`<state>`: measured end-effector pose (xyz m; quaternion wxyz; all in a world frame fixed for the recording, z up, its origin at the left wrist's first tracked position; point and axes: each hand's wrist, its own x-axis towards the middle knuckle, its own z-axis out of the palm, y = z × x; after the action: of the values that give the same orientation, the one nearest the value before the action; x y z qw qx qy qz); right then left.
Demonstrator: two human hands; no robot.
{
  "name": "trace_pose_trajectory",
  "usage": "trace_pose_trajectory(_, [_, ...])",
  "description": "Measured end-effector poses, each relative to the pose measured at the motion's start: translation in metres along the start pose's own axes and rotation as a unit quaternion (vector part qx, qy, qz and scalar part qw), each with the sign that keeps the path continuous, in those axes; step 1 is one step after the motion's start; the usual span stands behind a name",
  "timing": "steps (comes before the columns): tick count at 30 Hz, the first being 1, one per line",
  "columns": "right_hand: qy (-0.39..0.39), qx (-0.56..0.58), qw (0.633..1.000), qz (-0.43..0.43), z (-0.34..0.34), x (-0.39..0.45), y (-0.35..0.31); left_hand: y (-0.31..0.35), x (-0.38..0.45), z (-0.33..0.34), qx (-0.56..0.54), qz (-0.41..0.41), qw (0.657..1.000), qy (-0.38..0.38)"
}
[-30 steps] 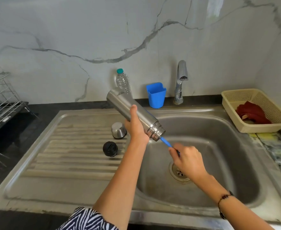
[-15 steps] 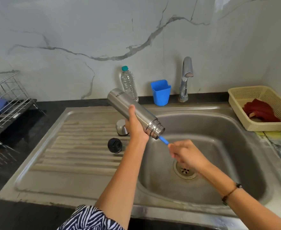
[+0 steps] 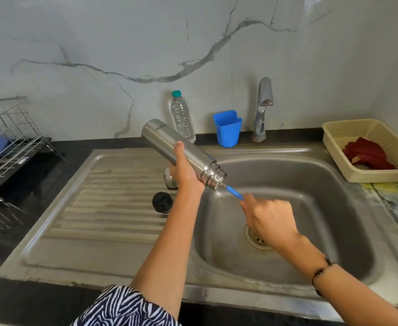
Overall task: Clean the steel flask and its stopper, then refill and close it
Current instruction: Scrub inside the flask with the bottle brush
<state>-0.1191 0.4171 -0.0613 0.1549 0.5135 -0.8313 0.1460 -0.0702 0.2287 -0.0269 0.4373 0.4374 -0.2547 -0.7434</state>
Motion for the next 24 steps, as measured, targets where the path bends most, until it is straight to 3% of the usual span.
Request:
trace_pose_trajectory(4, [-0.02, 0.043, 0.995, 0.082, -0.009, 0.0, -0.002, 0.006, 0.0, 0.002, -0.005, -0.001, 1.0, 0.007])
trace_pose_trajectory(7, [-0.129, 0.169, 0.963, 0.165, -0.006, 0.007, -0.002, 0.001, 0.002, 0.0, 0.011, -0.003, 1.0, 0.008])
trace_pose_trajectory(9, [-0.164, 0.337, 0.906, 0.199, -0.002, 0.017, -0.011, -0.001, -0.009, 0.0, 0.013, -0.019, 0.999, -0.025])
trace_pose_trajectory(13, [-0.2, 0.632, 0.69, 0.29, -0.015, 0.024, -0.008, 0.002, -0.015, -0.012, -0.11, -0.031, 0.982, -0.152])
trace_pose_trajectory(15, [-0.222, 0.663, 0.659, 0.277, -0.019, 0.024, -0.009, -0.006, -0.021, -0.017, -0.137, -0.027, 0.971, -0.193])
trace_pose_trajectory(17, [-0.228, 0.646, 0.678, 0.268, -0.02, 0.022, -0.016, -0.011, -0.026, -0.013, -0.147, -0.051, 0.966, -0.205])
trace_pose_trajectory(18, [-0.222, 0.606, 0.721, 0.255, -0.019, 0.018, -0.016, -0.01, -0.029, -0.011, -0.138, -0.063, 0.967, -0.205])
trace_pose_trajectory(21, [-0.158, 0.287, 0.938, 0.109, -0.018, 0.006, -0.004, 0.0, -0.023, -0.007, -0.11, -0.062, 0.976, -0.175])
trace_pose_trajectory(22, [-0.122, 0.16, 0.977, 0.069, -0.021, 0.005, -0.002, 0.001, -0.022, -0.006, -0.108, -0.059, 0.982, -0.143])
trace_pose_trajectory(24, [-0.087, -0.002, 0.996, 0.022, -0.021, 0.008, -0.004, -0.004, -0.024, -0.002, -0.093, -0.047, 0.99, -0.093])
